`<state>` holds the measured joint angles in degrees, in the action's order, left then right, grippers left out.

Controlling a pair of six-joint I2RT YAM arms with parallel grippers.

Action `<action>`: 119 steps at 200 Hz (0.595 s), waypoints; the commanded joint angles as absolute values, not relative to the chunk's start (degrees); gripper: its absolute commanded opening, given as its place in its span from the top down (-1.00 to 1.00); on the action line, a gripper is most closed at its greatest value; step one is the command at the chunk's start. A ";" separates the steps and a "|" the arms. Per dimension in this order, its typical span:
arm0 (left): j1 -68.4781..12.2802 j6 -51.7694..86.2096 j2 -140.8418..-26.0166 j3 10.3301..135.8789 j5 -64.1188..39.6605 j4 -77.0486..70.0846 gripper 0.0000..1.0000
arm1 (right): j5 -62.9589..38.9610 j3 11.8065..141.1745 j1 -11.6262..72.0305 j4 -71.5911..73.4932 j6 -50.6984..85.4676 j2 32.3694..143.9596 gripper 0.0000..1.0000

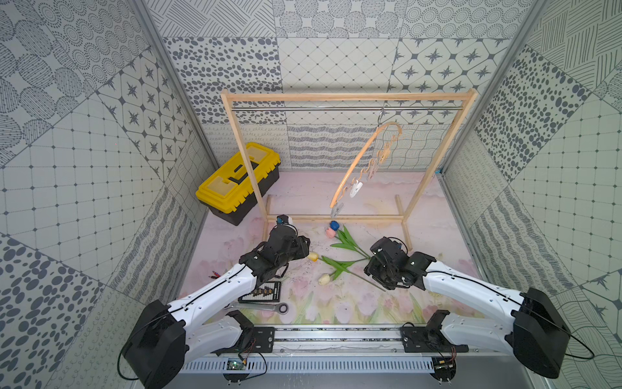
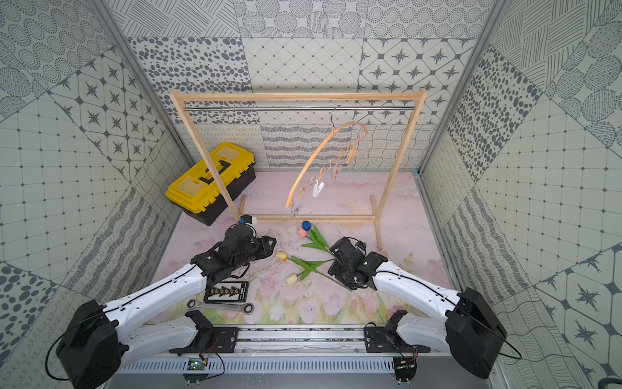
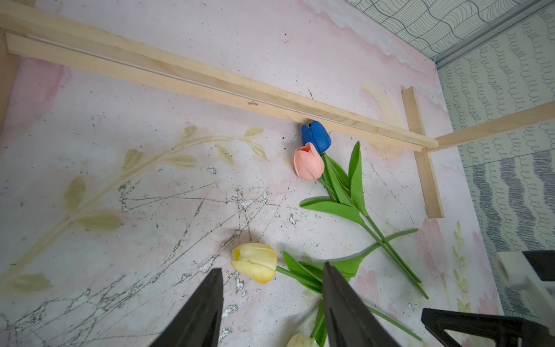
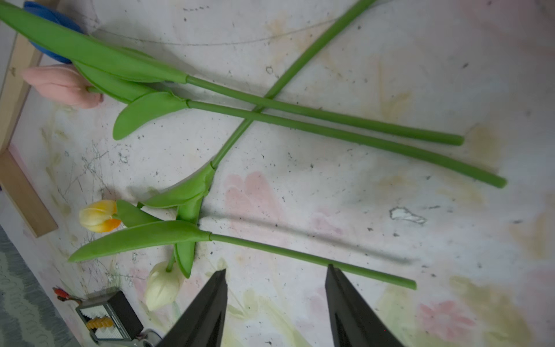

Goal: Dry the flowers on a clothes hanger
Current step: Pick up the flower at the center of the board.

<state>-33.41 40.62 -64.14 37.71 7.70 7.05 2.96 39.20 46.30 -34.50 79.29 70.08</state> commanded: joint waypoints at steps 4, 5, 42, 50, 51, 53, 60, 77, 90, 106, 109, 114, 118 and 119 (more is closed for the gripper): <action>-33.83 43.30 -63.98 41.19 10.64 15.38 -0.14 | 2.05 41.31 49.29 -27.98 94.88 75.10 -0.16; -33.79 43.27 -63.98 41.25 10.64 15.43 -0.14 | 1.99 41.22 49.34 -27.79 95.08 75.21 -0.16; -33.84 42.85 -62.79 41.48 9.75 16.53 -0.17 | 3.29 42.48 52.52 -24.22 106.09 81.70 -0.16; -33.84 42.76 -62.65 41.64 9.35 16.52 -0.17 | 3.74 42.38 52.63 -22.75 107.57 82.50 -0.15; -33.79 42.74 -62.61 41.65 9.29 16.56 -0.17 | 3.76 42.37 52.64 -22.67 107.75 82.56 -0.15; -33.83 42.72 -62.61 41.66 9.20 16.51 -0.17 | 3.86 42.50 52.69 -22.48 108.02 82.69 -0.15; -33.82 42.57 -62.53 41.82 8.83 16.56 -0.16 | 4.44 42.54 52.78 -21.94 109.04 83.04 -0.14; -33.83 41.81 -62.58 42.26 7.86 16.50 -0.17 | 6.12 42.07 52.79 -20.59 111.79 83.51 -0.10; -33.83 41.18 -62.56 42.45 7.29 16.24 -0.17 | 7.42 40.50 52.75 -17.84 113.83 83.56 -0.03; -33.82 40.61 -62.69 42.54 6.74 16.01 -0.17 | 8.92 39.54 52.66 -16.42 115.34 83.82 -0.02; -33.80 40.54 -62.69 42.54 6.68 16.02 -0.17 | 9.27 39.41 52.66 -16.10 115.57 83.77 -0.01; -33.84 40.47 -62.76 42.54 6.49 16.02 -0.17 | 9.48 39.28 52.73 -15.96 116.05 83.91 -0.01; -33.84 40.42 -62.72 42.54 6.37 16.00 -0.17 | 9.49 39.27 52.67 -16.11 116.27 84.05 0.00; -33.79 40.38 -62.78 42.54 6.35 16.00 -0.16 | 9.49 39.28 52.66 -16.14 116.32 84.17 0.00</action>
